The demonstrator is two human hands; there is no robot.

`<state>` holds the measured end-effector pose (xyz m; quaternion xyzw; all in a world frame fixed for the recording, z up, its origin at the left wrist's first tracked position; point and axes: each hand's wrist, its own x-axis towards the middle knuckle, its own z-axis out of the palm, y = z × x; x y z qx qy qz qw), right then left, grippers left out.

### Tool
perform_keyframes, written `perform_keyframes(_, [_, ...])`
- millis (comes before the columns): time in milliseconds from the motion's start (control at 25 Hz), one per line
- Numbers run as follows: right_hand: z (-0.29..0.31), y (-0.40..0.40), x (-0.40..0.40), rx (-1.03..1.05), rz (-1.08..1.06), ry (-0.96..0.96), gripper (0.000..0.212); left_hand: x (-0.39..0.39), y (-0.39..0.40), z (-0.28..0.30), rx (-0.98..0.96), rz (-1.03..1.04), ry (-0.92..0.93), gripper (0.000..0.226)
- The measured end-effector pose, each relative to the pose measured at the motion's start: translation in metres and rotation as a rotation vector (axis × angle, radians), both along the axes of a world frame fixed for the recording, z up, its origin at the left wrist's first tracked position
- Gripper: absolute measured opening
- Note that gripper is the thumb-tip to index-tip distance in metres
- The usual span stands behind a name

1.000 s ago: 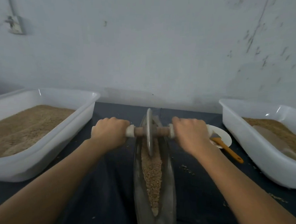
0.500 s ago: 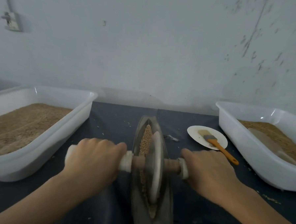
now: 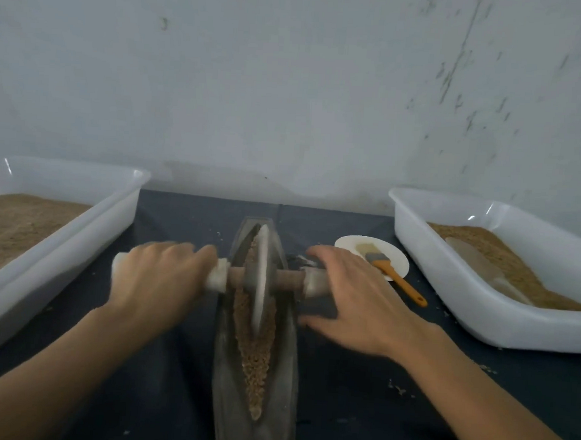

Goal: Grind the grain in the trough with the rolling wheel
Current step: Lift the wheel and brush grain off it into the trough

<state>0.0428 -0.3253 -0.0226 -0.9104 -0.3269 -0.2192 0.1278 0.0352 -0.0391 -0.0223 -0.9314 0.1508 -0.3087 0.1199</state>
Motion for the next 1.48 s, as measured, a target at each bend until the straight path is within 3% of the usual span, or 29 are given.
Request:
perform_keyframes(80, [0.010, -0.029, -0.016, 0.267, 0.063, 0.024, 0.060, -0.007, 0.002, -0.006, -0.080, 0.005, 0.062, 0.056])
perform_keyframes(160, [0.018, -0.060, -0.014, 0.517, -0.104, -0.095, 0.035, -0.008, 0.004, -0.009, -0.137, 0.048, 0.104, 0.057])
perform_keyframes(200, [0.021, -0.071, -0.007, 0.548, -0.259, -0.125, 0.024, -0.008, 0.004, -0.010, -0.168, 0.075, 0.114, 0.054])
perform_keyframes(320, [0.005, -0.075, 0.026, 0.235, -0.622, -0.039, 0.014, -0.004, 0.004, -0.013, -0.243, 0.111, 0.099, 0.052])
perform_keyframes(440, [-0.020, -0.082, 0.047, -0.014, -0.763, 0.107, 0.026, -0.003, 0.005, -0.014, -0.269, 0.104, 0.084, 0.056])
perform_keyframes(600, [-0.036, -0.103, 0.055, -0.275, -0.892, 0.271, 0.011, -0.005, 0.006, -0.013, -0.287, 0.057, 0.071, 0.066])
perform_keyframes(720, [-0.028, -0.098, 0.051, -0.250, -0.863, 0.176, 0.009, -0.011, 0.004, -0.015, -0.351, 0.034, 0.091, 0.062])
perform_keyframes(880, [0.026, -0.076, 0.018, 0.220, -0.576, -0.060, 0.023, -0.014, 0.006, -0.020, -0.584, -0.040, 0.000, 0.038])
perform_keyframes(1000, [0.064, -0.036, 0.001, 0.382, -0.308, 0.016, 0.017, -0.016, 0.007, -0.008, -0.796, -0.057, -0.073, 0.040])
perform_keyframes(1160, [0.065, 0.028, 0.003, 0.263, -0.150, 0.008, 0.016, -0.005, 0.019, -0.006, -1.027, 0.100, 0.019, 0.031])
perform_keyframes(1360, [0.051, 0.062, 0.012, -0.206, -0.229, -0.117, 0.015, 0.003, 0.028, -0.008, -1.158, 0.187, 0.079, 0.017])
perform_keyframes(1480, [0.052, 0.071, 0.007, -0.309, -0.218, -0.080, 0.009, 0.006, 0.032, -0.012, -1.171, 0.196, 0.101, 0.014])
